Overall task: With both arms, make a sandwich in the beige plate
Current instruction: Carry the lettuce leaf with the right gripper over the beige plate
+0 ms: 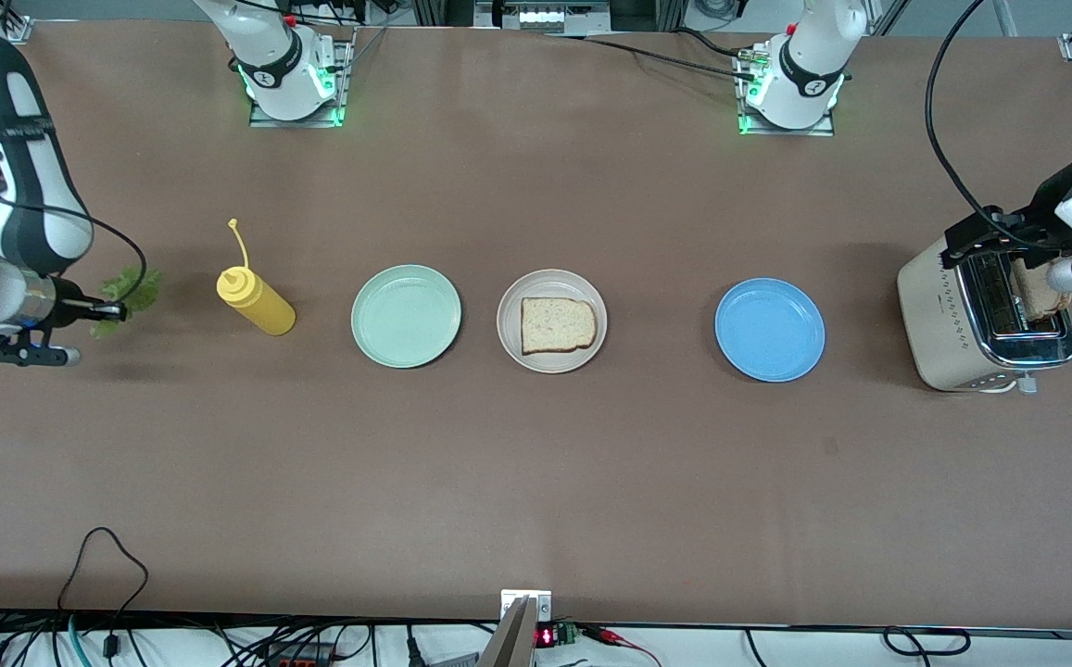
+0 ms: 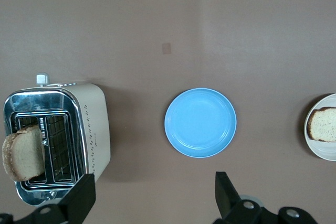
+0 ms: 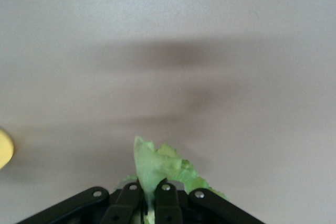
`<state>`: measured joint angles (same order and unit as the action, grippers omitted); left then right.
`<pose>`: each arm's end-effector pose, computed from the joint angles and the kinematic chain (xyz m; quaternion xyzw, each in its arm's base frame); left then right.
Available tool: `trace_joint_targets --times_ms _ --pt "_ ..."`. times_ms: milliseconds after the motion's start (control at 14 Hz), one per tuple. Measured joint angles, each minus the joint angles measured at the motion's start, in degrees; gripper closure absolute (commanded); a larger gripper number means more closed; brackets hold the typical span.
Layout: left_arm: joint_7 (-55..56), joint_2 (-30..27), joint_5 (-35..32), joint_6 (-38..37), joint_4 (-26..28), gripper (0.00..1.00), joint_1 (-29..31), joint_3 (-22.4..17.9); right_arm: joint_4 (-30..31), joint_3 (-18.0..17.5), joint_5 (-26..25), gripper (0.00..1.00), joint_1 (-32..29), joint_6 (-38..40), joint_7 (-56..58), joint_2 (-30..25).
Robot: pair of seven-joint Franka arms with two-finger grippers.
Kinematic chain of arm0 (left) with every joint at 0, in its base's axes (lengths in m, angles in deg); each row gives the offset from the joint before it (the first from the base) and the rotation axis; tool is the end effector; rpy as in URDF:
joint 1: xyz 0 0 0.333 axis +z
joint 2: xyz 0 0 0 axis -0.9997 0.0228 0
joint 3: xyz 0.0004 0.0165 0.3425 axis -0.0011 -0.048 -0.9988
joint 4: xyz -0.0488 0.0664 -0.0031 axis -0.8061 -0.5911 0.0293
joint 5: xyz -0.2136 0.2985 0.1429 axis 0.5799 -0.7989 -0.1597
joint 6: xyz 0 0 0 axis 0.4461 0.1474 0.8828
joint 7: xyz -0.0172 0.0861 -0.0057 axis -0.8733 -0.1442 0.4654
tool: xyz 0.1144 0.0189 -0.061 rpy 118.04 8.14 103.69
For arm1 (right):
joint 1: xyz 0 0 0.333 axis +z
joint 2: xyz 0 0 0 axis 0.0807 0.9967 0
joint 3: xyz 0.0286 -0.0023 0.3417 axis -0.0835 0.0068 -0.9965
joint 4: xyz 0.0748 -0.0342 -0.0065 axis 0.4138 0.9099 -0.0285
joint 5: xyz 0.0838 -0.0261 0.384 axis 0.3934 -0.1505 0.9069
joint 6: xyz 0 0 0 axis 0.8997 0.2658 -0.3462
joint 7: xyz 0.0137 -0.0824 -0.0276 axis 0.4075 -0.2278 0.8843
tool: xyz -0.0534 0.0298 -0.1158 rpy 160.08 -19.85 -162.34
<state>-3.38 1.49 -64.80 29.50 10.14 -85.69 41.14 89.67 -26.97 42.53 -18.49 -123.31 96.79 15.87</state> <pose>0.5817 -0.0050 0.5982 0.9999 0.0098 -0.0109 0.0048 0.5760 -0.1803 0.2914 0.9935 -0.0276 -0.1091 0.0193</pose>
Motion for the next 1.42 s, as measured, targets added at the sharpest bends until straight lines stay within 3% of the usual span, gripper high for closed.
trace_joint_targets --times_ms 214,499,712,1140,1425 --pt "0.0 0.0 0.0 0.0 0.0 0.0 0.0 0.0 -1.8 -0.7 2.7 0.94 0.2 9.0 0.5 -4.6" --pt "0.0 0.0 0.0 0.0 0.0 0.0 0.0 0.0 -10.9 -3.5 5.3 0.94 1.5 24.5 0.2 -8.6" --pt "0.0 0.0 0.0 0.0 0.0 0.0 0.0 0.0 -15.7 -4.0 7.8 0.95 4.5 30.8 -3.7 -9.9" --pt "0.0 0.0 0.0 0.0 0.0 0.0 0.0 0.0 -16.8 -4.2 15.0 0.95 16.4 30.0 -27.6 -9.0" --pt "0.0 0.0 0.0 0.0 0.0 0.0 0.0 0.0 -16.8 -4.3 16.4 0.95 23.0 25.2 -44.3 -7.2"
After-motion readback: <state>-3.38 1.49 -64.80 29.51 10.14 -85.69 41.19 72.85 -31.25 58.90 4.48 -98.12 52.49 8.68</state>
